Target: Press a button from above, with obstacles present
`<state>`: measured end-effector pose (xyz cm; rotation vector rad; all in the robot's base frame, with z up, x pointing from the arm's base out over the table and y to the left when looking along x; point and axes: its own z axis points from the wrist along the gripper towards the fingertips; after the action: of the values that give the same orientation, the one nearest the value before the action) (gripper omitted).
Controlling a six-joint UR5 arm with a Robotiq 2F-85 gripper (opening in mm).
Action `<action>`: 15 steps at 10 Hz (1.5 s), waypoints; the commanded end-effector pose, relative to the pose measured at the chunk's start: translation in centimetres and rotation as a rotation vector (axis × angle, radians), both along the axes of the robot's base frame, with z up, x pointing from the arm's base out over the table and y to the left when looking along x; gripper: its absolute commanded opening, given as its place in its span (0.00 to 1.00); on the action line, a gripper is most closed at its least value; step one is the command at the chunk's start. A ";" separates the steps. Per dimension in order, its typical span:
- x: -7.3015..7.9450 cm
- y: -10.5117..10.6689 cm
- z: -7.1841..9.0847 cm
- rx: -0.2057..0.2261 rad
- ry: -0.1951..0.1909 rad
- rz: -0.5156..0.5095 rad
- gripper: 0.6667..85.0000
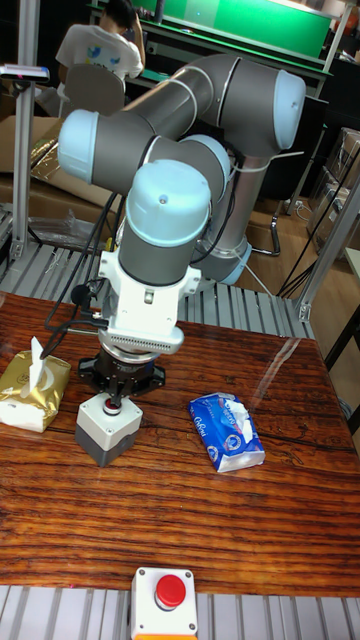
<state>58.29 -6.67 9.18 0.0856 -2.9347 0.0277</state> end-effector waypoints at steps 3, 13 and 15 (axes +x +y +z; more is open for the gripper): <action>-1.0 0.2 2.1 -0.026 0.040 -0.031 0.01; 2.8 -1.1 5.1 -0.002 -0.175 -0.056 0.01; 3.1 -1.3 4.5 -0.019 -0.173 -0.113 0.01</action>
<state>60.34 -7.94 13.81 -0.0109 -3.0738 0.0539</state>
